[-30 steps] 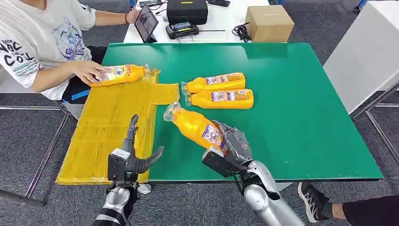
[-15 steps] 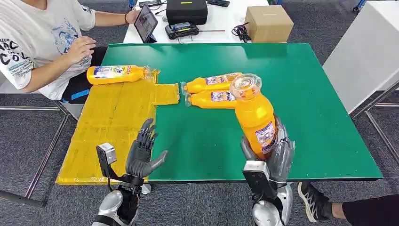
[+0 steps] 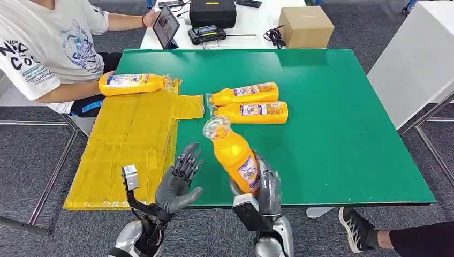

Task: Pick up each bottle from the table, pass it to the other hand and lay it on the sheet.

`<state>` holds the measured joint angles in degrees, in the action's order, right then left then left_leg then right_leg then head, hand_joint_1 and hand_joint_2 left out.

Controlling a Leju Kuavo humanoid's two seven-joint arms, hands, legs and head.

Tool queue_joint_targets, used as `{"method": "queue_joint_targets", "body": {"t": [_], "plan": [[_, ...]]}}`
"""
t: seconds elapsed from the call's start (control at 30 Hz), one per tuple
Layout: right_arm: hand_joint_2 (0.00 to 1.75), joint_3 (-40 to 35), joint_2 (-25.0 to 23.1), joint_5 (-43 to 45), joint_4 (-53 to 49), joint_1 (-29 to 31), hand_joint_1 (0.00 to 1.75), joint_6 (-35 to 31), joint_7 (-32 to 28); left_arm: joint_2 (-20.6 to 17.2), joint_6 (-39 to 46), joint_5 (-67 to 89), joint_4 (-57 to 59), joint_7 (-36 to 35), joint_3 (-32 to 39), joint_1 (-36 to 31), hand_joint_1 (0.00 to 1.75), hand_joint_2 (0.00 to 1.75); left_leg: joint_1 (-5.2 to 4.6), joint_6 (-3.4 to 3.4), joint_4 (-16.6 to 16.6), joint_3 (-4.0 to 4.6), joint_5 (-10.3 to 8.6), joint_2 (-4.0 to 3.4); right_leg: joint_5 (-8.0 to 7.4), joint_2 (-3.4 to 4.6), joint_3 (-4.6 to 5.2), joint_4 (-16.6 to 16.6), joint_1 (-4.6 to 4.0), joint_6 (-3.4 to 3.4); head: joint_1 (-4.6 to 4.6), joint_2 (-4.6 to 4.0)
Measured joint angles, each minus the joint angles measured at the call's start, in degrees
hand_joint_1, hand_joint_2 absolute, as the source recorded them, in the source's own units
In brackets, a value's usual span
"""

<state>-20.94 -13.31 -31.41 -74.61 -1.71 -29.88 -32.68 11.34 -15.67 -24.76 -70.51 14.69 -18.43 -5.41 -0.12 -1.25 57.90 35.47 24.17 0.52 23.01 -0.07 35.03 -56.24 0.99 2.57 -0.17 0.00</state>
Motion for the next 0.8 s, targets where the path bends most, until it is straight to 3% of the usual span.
{"method": "queue_joint_targets", "body": {"t": [0.8], "plan": [[1.75, -13.92, -2.62, -1.73, 17.92, 10.47, 1.75, 2.8, 2.27, -0.7, 5.2, 2.64, 3.04, 0.28, -0.72, -2.3, 0.0, 1.75, 0.0, 0.0, 0.0, -0.01, -0.01, 0.0, 0.0, 0.0, 0.0, 0.0, 0.0, 0.0, 0.02, 0.0]]}}
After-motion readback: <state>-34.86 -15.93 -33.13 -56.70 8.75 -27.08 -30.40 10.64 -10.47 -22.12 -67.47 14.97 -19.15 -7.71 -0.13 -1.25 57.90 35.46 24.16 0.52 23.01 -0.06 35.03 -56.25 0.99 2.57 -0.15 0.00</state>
